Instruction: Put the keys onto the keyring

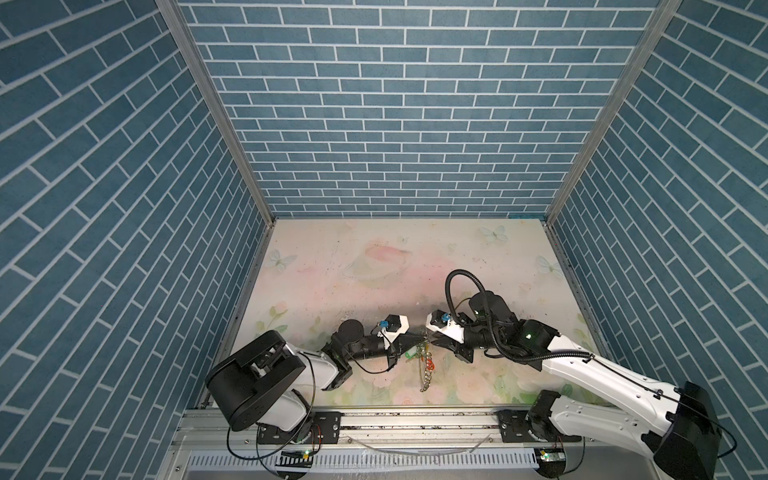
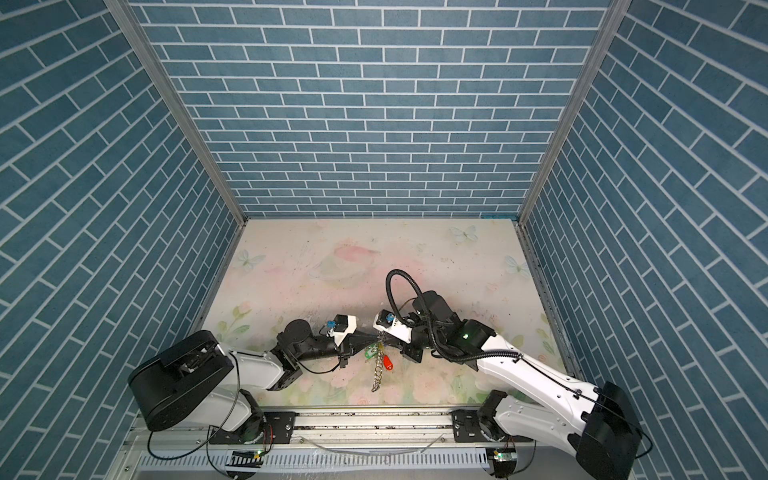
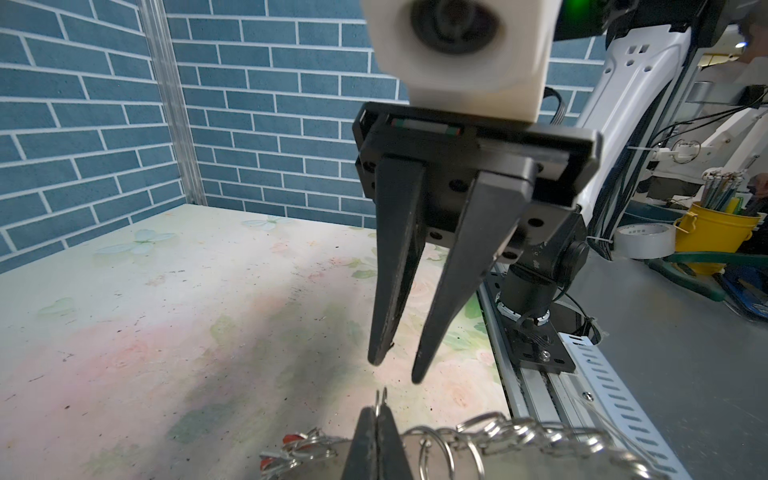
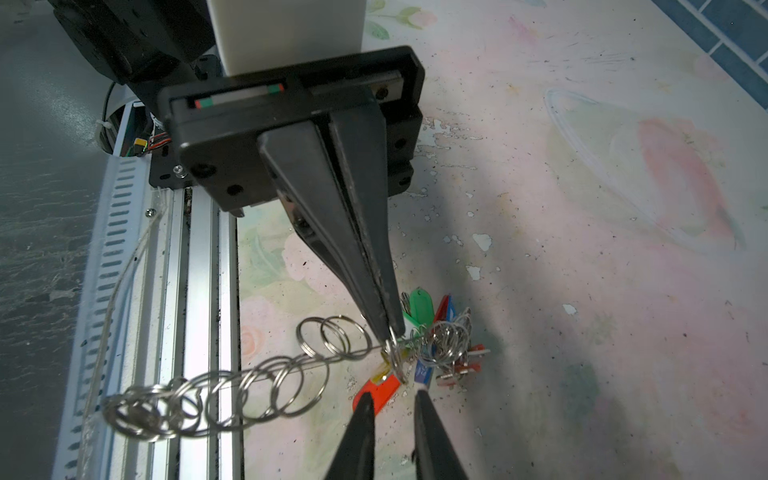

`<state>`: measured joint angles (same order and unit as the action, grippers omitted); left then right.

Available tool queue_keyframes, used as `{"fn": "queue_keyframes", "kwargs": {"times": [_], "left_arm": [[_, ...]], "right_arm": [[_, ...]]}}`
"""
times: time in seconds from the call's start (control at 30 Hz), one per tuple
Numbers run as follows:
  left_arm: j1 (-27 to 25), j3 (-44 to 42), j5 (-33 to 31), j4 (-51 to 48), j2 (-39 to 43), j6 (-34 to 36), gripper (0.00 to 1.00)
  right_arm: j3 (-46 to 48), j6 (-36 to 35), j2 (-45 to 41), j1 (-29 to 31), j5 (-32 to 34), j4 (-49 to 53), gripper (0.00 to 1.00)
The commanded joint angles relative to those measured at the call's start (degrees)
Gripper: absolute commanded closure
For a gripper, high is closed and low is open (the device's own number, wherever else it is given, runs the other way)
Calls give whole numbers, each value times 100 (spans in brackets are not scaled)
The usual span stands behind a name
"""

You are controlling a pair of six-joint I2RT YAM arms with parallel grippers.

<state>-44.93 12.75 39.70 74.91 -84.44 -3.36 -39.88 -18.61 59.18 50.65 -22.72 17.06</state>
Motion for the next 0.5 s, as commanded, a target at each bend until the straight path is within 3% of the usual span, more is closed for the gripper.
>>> {"fn": "queue_keyframes", "kwargs": {"times": [0.0,0.47], "left_arm": [[-16,8,101,560,-4,-86,100],[-16,-8,444,557,96,-29,100]], "right_arm": [[284,202,-134,-17,-7,-578,82],[806,337,-233,-13,-420,-1489,84]]}}
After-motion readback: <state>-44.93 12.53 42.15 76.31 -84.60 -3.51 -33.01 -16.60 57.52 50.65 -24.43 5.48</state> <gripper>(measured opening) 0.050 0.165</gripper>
